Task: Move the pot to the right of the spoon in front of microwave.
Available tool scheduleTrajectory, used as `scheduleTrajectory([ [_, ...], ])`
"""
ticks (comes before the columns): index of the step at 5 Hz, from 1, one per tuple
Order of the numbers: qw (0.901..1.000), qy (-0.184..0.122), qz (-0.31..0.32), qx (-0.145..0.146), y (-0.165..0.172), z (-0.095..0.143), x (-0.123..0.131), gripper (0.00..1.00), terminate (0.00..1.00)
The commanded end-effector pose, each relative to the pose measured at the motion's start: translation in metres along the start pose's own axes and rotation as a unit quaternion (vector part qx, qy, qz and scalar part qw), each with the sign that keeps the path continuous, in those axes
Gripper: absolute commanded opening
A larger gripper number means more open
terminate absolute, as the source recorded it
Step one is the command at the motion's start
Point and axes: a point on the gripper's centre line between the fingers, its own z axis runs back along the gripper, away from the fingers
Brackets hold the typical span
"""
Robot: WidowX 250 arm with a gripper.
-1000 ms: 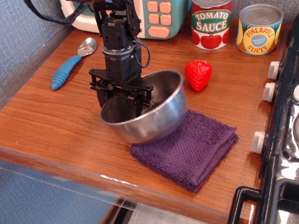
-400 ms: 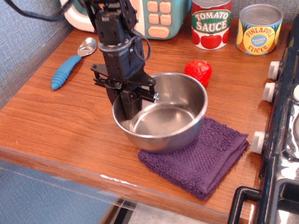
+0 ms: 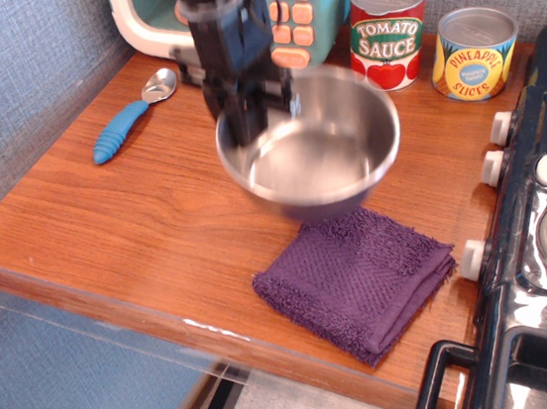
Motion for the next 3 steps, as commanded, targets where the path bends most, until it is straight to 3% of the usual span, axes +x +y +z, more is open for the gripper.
scheduleTrajectory([
  [1,0.9899,-0.016,0.138,0.027,0.104,0.004,0.032,0.0,0.0],
  [2,0.9859,0.008,0.164,0.031,0.137,-0.016,0.028,0.0,0.0],
  [3,0.9851,0.027,0.166,0.035,0.142,-0.027,0.025,0.0,0.0],
])
